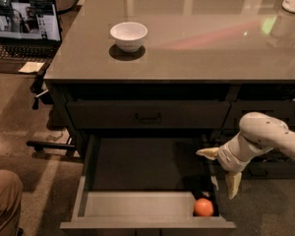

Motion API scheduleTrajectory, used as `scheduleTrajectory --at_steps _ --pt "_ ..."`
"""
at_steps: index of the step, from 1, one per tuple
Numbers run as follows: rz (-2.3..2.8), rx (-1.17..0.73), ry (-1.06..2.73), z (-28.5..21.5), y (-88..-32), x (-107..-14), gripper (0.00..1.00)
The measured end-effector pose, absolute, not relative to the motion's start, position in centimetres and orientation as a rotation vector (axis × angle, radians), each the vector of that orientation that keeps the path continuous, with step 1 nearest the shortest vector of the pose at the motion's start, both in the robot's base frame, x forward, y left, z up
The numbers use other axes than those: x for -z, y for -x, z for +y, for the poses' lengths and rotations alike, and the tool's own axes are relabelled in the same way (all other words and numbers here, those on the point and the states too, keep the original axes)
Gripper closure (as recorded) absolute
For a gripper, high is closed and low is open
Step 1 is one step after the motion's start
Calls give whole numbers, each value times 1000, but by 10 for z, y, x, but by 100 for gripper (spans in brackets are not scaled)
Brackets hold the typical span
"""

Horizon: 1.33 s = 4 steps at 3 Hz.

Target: Pick orange from middle drawer and place on counter

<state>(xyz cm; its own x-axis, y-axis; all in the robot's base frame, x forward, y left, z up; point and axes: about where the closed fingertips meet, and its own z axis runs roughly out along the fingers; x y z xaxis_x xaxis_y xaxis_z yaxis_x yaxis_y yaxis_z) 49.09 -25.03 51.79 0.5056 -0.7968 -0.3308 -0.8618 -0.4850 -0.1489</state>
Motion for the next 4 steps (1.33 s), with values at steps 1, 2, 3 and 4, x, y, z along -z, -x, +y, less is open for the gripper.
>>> scheduleTrajectory --at_steps 1,2,3,4 --pt "1365 -335 2434 -246 -488 -501 0" --pt "1353 -337 2438 -235 -487 -484 0" --pt "1386 -286 2474 -225 -484 -471 0" --pt "1386 -287 2474 -225 -484 -471 0"
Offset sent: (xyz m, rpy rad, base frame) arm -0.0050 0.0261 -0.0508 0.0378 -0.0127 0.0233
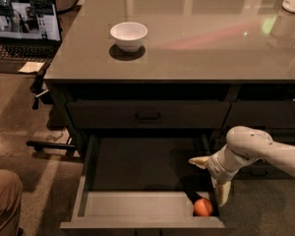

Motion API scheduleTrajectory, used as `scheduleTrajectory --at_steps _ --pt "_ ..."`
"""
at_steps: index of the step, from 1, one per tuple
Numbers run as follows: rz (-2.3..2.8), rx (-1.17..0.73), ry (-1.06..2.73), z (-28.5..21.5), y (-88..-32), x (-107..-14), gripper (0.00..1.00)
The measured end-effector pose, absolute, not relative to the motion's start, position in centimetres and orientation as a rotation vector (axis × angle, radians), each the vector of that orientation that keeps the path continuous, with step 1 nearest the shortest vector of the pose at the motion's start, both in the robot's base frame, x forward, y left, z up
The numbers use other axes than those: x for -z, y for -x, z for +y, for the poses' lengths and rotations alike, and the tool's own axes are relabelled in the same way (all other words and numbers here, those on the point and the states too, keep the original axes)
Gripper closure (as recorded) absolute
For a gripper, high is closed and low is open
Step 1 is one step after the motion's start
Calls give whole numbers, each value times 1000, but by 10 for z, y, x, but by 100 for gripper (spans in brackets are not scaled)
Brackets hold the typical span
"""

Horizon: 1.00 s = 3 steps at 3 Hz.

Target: Pick orange from middle drawer and place on counter

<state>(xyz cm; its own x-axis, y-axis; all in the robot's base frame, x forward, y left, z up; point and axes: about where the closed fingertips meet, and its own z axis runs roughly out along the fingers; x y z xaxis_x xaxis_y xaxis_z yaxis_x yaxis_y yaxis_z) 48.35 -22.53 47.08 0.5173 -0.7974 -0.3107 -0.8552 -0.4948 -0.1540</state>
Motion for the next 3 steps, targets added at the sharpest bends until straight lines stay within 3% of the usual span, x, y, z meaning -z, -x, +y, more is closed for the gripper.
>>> scheduleTrajectory --at_steps 3 --pt "1390 -273 2489 -211 -476 -454 0"
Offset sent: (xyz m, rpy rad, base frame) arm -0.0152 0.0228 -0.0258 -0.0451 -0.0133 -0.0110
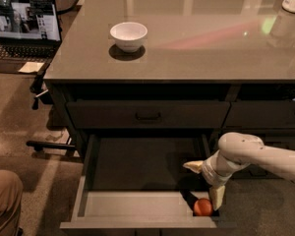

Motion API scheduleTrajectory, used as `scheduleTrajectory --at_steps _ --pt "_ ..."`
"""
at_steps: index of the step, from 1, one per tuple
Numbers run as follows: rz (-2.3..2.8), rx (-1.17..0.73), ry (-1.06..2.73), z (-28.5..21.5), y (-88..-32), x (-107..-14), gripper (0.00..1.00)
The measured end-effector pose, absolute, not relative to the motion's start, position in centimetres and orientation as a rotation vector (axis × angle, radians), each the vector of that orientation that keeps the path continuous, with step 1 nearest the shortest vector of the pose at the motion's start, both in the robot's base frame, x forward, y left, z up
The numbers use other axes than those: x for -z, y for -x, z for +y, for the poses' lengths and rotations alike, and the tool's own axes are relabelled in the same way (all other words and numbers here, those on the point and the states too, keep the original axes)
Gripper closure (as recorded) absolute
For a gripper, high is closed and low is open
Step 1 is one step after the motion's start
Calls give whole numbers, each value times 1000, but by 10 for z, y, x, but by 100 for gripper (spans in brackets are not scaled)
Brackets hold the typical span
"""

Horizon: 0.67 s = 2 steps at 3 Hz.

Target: Pick orange from middle drawer and place on counter

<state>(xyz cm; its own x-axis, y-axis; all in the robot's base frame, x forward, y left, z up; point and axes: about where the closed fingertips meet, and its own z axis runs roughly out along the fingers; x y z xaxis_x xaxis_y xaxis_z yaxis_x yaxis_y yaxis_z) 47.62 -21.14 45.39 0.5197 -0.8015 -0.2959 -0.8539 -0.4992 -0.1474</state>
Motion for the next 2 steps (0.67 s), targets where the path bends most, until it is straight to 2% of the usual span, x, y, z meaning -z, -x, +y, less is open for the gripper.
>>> scheduleTrajectory --at_steps 2 --pt "1419 -258 2499 -200 -472 -428 0"
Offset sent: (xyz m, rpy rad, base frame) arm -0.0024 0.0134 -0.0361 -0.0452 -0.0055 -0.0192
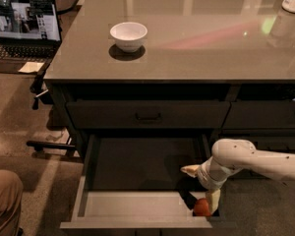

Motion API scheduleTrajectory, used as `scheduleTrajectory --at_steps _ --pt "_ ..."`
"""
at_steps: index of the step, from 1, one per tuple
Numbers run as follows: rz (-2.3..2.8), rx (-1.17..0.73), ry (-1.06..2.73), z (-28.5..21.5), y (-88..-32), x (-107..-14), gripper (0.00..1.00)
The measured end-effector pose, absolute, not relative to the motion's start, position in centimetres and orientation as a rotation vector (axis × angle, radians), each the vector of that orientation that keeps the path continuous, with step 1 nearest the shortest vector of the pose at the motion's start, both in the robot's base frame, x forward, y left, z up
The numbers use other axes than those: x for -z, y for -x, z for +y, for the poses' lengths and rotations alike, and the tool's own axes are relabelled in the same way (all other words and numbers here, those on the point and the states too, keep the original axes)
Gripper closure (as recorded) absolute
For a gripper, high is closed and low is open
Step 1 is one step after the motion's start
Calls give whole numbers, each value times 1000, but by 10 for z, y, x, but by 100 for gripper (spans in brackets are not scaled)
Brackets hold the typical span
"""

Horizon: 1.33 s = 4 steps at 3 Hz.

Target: Pick orange from middle drawer and place on counter

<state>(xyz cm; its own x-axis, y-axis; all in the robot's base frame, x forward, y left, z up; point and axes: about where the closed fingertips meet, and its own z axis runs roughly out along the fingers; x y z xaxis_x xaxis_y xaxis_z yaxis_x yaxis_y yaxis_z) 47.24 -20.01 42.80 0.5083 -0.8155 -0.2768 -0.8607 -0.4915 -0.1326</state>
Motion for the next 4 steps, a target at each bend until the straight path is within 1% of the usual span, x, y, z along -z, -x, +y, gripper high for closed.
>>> scheduleTrajectory --at_steps 1,2,4 --pt "1423 -242 2521 -205 -472 -422 0" --pt "1360 -309 2557 -203 -470 -384 0" --pt "1406 -311 2531 -191 -470 -368 0"
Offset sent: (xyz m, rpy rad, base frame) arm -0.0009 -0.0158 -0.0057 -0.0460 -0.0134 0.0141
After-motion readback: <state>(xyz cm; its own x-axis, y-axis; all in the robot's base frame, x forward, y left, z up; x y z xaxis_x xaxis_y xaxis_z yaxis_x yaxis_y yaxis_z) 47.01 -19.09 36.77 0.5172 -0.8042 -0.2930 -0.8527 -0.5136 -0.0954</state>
